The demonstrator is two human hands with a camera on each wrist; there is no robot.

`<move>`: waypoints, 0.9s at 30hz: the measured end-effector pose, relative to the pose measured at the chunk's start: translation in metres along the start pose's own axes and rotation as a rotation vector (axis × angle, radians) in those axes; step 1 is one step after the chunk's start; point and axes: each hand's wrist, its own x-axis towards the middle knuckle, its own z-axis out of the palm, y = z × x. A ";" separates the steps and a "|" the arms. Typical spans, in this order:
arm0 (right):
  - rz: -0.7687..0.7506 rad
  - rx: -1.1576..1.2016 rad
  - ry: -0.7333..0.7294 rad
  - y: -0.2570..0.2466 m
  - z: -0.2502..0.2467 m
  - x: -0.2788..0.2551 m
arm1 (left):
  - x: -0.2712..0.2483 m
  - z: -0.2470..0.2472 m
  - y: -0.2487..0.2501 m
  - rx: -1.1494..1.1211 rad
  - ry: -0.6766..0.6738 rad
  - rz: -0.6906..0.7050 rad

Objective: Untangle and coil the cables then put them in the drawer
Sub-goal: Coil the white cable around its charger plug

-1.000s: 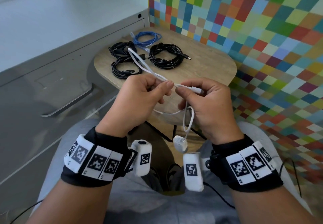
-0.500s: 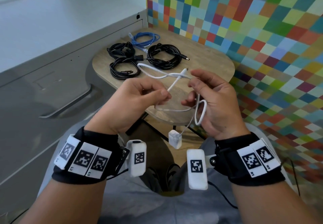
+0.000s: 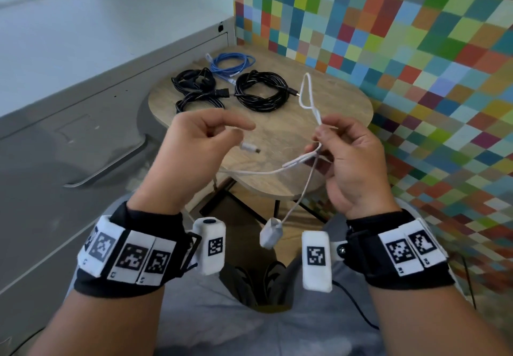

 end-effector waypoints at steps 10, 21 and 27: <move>-0.026 -0.172 -0.286 0.008 0.021 -0.025 | 0.002 0.009 -0.007 -0.003 -0.026 -0.025; 0.034 -0.142 -0.371 0.013 0.021 -0.023 | 0.002 0.020 -0.012 -0.100 -0.015 -0.007; -0.033 -0.206 -0.381 0.013 0.015 -0.016 | 0.002 0.019 -0.009 -0.185 0.043 0.012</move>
